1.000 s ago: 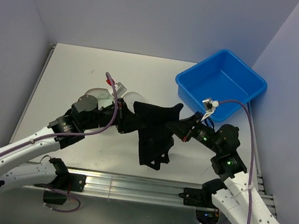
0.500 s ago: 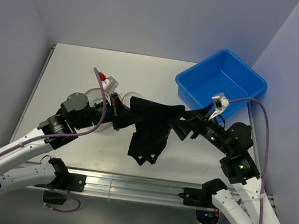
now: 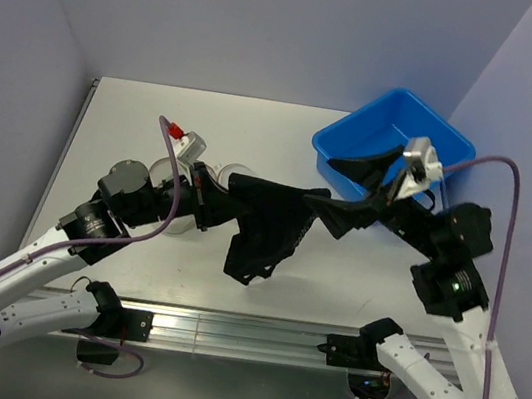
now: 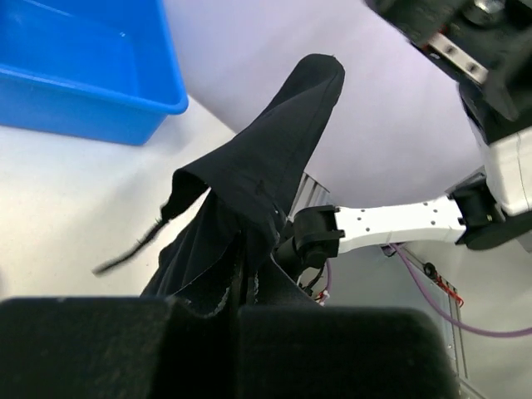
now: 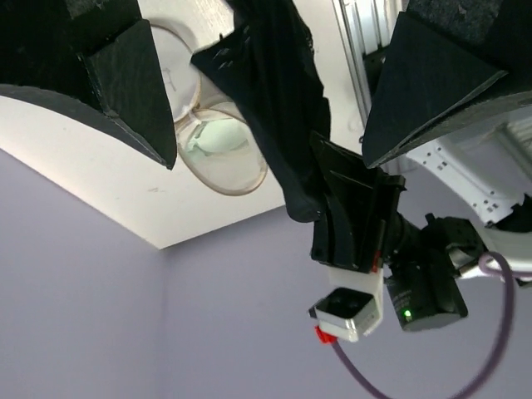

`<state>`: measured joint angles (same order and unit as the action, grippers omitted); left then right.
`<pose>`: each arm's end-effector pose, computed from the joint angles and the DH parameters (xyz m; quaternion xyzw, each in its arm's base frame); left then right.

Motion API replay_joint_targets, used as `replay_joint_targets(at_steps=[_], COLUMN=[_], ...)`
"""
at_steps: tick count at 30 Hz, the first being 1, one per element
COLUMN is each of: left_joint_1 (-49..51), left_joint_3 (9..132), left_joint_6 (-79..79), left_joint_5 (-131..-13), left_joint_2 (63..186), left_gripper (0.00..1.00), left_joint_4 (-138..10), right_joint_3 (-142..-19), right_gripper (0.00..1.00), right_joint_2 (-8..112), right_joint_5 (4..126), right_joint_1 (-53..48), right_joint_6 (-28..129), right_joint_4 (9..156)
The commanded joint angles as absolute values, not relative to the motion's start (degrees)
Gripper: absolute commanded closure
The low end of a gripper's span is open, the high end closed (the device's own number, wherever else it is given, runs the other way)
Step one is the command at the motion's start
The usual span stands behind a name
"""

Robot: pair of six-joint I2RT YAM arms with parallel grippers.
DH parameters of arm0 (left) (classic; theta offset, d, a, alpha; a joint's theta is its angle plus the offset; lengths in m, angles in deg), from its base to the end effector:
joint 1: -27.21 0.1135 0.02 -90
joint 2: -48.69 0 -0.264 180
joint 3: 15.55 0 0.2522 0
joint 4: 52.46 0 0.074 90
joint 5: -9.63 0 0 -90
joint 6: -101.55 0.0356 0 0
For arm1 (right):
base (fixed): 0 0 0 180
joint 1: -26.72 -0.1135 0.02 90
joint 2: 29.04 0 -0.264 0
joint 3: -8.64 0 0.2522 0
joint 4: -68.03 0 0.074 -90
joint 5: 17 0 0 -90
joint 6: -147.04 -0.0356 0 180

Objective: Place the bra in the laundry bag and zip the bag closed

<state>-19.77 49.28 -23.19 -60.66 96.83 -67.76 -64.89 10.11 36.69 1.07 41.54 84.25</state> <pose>0.1228 -0.1492 0.3852 0.1952 0.6712 -0.5517 0.4550 0.0999 0.0714 0.4546 -0.3007 0.5329 0.4416 0.6562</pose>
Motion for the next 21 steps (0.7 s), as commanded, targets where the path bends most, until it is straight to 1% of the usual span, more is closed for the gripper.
replay_joint_targets(at_steps=[1,6,9,11,12,13,15,16,18,19,20,21], left_joint_1=[-20.0,-20.0,-20.0,-20.0,-20.0,-20.0,-20.0,-20.0,-20.0,-20.1,-20.0,-20.0], left_joint_3=[52.8,53.2,53.6,53.4,53.5,53.7,53.8,53.7,53.5,53.4,53.4,53.1], left_joint_6=[-22.0,-21.3,-20.8,-21.2,-21.2,-21.1,-20.8,-20.9,-21.1,-21.0,-20.3,-19.7], left_joint_5=[-58.7,-59.6,-59.3,-59.1,-58.8,-58.9,-59.5,-59.6,-59.9,-60.4,-61.1,-61.6], left_joint_2=[95.9,96.0,96.8,97.0,97.1,97.3,97.5,97.4,97.0,96.9,96.4,96.0], left_gripper=[1.00,1.00,1.00,1.00,1.00,1.00,1.00,1.00,1.00,1.00,0.89,0.82], left_joint_4=[-65.3,-66.0,-66.0,-65.4,-65.1,-65.0,-65.3,-65.2,-65.1,-65.7,-66.0,-67.0], right_joint_3=[-67.8,-64.4,-60.5,-59.4,-58.7,-57.3,-55.8,-55.7,-55.7,-56.1,-56.3,-56.6], right_gripper=[0.00,0.01,0.01,0.05,0.07,0.17,0.42,0.63,0.81,0.95,0.99,1.00], right_joint_2=[17.5,18.0,17.2,17.5,17.6,17.7,17.9,18.1,18.3,18.2,18.2,18.3], right_joint_5=[28.2,23.9,23.3,22.9,22.5,22.2,22.3,23.7,24.4,27.0,28.4,29.5], right_joint_1=[0.2,-1.4,-2.5,-2.5,-2.7,-2.7,-2.7,-2.7,-2.7,-2.7,-2.7,-2.7], right_joint_6=[43.5,42.8,42.6,42.0,40.8,40.0,37.5,36.8,34.6,33.9,33.5,32.9], right_joint_4=[84.2,82.6,82.0,82.0,79.6,78.5,74.5,73.9,72.0,71.7,71.3,71.1])
